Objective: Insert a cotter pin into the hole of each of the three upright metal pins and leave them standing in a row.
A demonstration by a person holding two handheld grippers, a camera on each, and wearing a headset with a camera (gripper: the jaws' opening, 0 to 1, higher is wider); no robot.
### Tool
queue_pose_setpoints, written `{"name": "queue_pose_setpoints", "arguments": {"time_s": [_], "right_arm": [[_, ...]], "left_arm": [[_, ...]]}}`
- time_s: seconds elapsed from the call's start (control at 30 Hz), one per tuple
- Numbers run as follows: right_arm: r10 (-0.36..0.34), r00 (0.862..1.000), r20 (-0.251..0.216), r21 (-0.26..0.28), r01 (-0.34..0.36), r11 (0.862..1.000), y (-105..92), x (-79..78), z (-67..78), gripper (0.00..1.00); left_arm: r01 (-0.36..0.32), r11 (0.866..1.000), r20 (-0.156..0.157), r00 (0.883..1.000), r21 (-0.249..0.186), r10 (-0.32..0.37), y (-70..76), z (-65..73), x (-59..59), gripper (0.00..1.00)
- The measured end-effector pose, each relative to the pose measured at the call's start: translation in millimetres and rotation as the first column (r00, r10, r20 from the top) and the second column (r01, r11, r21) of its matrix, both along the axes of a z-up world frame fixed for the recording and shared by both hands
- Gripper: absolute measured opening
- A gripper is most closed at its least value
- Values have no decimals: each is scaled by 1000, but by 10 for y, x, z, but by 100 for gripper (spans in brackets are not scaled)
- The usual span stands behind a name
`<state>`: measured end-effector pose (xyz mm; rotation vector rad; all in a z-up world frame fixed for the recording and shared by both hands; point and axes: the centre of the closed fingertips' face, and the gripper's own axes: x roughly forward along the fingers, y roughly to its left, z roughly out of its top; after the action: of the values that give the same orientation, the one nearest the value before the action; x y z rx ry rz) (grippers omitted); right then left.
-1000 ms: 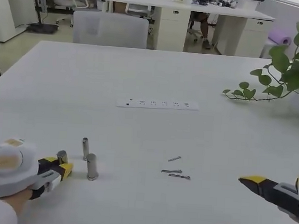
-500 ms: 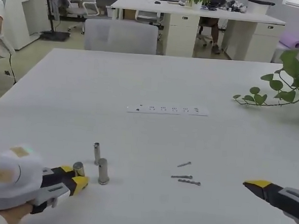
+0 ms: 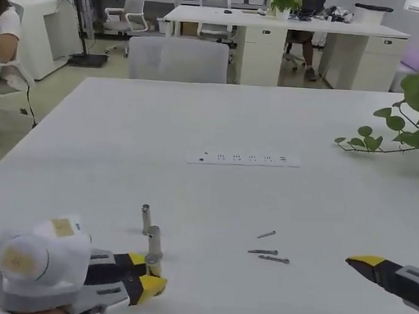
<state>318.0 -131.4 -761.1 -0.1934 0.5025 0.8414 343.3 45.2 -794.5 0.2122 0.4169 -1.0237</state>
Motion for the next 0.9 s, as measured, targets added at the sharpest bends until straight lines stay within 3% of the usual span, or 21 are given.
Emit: {"name": "queue_pose_setpoints", "arguments": {"time_s": [0.17,0.33,0.73,0.9], "right_arm": [[-3,1000,3,5,3,1000,-9,-13,7,90],[-9,1000,1,6,9,1000,-31,-30,1,90],[-12,1000,-7,-2,12,1000,-44,-46,-29,90],[-11,1000,-11,-5,11,1000,-45,-50,-43,90]], "left_arm": [[79,997,-11,997,6,-79,-162,-53,-152,9],[182,983,-20,983,6,-182,-313,-104,-317,9],[308,951,-14,951,31,-308,-552,-249,-471,9],[323,946,-26,946,34,-322,-578,-316,-495,9]]}}
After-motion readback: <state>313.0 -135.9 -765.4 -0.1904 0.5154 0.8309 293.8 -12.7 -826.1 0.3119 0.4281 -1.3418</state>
